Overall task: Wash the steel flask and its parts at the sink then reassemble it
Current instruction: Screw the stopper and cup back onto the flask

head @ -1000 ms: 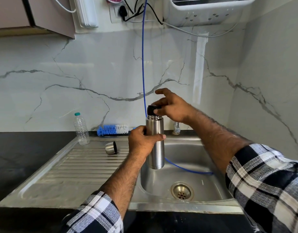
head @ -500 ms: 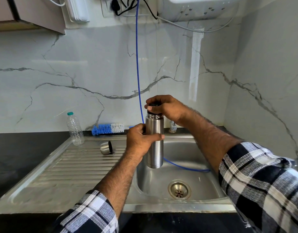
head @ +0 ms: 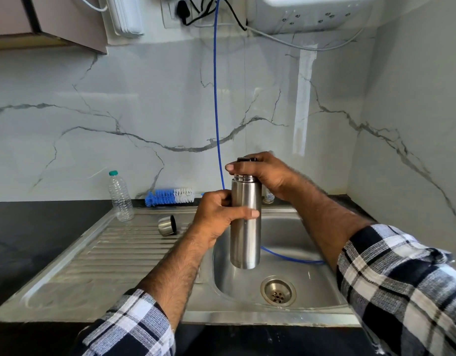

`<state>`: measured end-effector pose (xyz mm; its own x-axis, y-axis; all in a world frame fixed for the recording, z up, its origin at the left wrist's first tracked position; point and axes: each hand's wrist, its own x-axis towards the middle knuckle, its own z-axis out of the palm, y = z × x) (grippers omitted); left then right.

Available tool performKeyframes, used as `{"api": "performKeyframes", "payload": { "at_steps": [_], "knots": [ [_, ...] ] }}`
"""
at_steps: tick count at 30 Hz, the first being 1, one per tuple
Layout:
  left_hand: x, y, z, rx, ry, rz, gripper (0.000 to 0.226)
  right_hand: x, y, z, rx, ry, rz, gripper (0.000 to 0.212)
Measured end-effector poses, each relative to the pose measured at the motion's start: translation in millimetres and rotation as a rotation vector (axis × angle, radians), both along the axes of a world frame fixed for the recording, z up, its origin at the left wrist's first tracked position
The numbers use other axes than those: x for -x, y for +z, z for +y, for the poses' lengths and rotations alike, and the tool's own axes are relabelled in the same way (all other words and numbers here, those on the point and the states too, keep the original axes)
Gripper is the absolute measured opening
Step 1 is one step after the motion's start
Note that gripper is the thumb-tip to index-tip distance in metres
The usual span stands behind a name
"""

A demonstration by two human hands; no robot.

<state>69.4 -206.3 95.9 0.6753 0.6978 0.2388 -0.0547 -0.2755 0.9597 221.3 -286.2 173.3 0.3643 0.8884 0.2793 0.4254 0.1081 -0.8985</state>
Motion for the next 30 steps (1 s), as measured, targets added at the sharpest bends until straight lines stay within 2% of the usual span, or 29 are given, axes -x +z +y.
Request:
{"api": "performKeyframes", "payload": {
  "at_steps": [2,5,10,13,16,19,21,22,25,27,30],
  "knots": [
    [-2,-1,-1,-0.016,0.085,0.002,0.044,6,-3,4,-0.031,-0.097,0.012,0.04],
    [-8,-9,-3,-0.106,0.25,0.013,0.044,16,-11,15,-0.045,-0.256,0.043,0.045],
    [-7,-20,-5,-0.272,0.551,0.091,0.038,50,-12,36,0.079,-0.569,-0.092,0.069],
    [3,-25,5,-0.315,0.655,0.086,0.037,73,-16,56,0.055,-0.662,-0.173,0.087],
    [25,-24,27,-0.338,0.709,0.091,0.041,89,-24,78,-0.023,-0.575,-0.248,0.087],
    [56,-23,63,-0.315,0.794,0.132,0.047,98,-29,105,-0.065,-0.324,-0.067,0.085],
    [78,-25,88,-0.279,0.83,0.126,0.054,97,-39,126,-0.078,-0.241,0.049,0.082],
    [90,-28,102,-0.26,0.848,0.12,0.056,99,-49,142,-0.063,-0.248,0.041,0.077],
    [118,-31,129,-0.215,0.878,0.096,0.053,100,-88,184,0.075,-0.312,-0.196,0.037],
    [132,-35,147,-0.19,0.895,0.089,0.049,104,-112,205,0.213,-0.247,-0.405,0.014],
    [146,-40,169,-0.131,0.895,0.066,0.045,114,-134,226,0.402,-0.1,-0.839,0.06]
  ]
}}
